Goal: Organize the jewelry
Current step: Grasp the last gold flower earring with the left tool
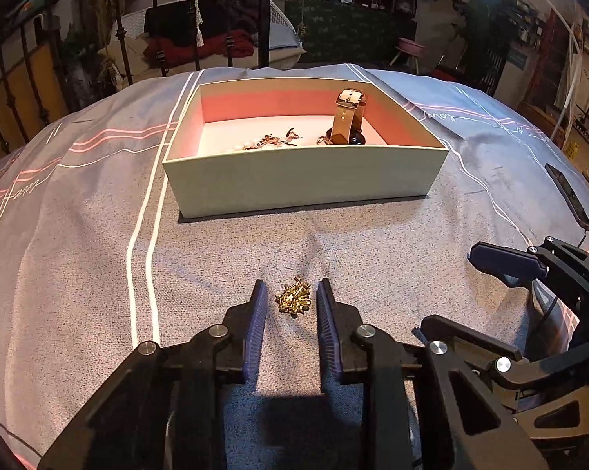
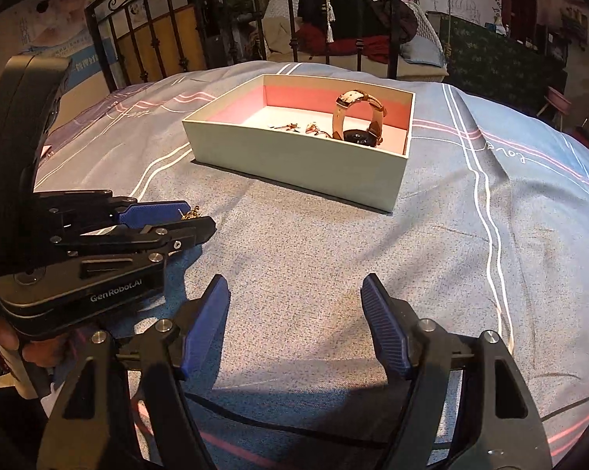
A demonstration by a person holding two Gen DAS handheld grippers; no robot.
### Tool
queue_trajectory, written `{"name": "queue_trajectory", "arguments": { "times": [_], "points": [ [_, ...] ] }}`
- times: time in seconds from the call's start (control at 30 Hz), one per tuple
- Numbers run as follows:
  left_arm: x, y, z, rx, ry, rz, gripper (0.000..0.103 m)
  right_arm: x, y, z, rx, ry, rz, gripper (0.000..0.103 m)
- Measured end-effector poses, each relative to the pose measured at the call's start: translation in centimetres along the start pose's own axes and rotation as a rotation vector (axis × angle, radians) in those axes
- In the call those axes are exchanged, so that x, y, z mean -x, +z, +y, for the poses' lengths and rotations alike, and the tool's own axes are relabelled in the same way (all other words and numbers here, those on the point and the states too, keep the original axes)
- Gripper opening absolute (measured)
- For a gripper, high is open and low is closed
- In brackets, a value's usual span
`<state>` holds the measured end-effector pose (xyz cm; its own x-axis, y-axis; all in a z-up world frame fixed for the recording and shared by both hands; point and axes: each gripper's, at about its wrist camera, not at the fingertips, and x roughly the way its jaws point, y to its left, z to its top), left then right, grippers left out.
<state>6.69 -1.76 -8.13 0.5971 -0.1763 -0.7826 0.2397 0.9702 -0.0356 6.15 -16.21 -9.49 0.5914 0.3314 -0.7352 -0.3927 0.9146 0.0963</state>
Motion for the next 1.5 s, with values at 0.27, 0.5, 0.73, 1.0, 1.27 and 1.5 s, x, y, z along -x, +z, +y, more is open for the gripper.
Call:
{"name": "queue_trajectory", "arguments": {
  "times": [0.27, 0.5, 0.73, 1.0, 1.27, 1.5],
  "points": [
    [0.1, 0.0, -0.3, -0.007, 0.024, -0.004, 0.017, -1.2, 0.7, 0.5, 0.053, -0.014, 0.034, 0.071],
    [0.2, 0.0, -0.2, 0.007, 0.019, 0.000, 0.017, -1.2, 0.7, 0.2, 0.032, -0.033, 0.025, 0.071],
    [0.3, 0.1, 0.0, 0.020, 0.008, 0.004, 0.017, -1.5, 1.1, 0.4, 0.037, -0.057, 0.041, 0.071],
    [0.3, 0.2, 0.4, 0.031, -0.011, 0.009, 0.017, -1.9, 1.3, 0.7, 0.048, -0.081, 0.052, 0.078],
    [0.4, 0.2, 0.6, 0.045, -0.016, 0.005, 0.017, -2.2, 1.3, 1.1, 0.063, -0.058, 0.058, 0.045],
    [0.8, 0.7, 0.6, 0.034, -0.021, 0.013, 0.017, -1.9, 1.4, 2.6, 0.104, -0.050, 0.061, 0.008]
  ]
}}
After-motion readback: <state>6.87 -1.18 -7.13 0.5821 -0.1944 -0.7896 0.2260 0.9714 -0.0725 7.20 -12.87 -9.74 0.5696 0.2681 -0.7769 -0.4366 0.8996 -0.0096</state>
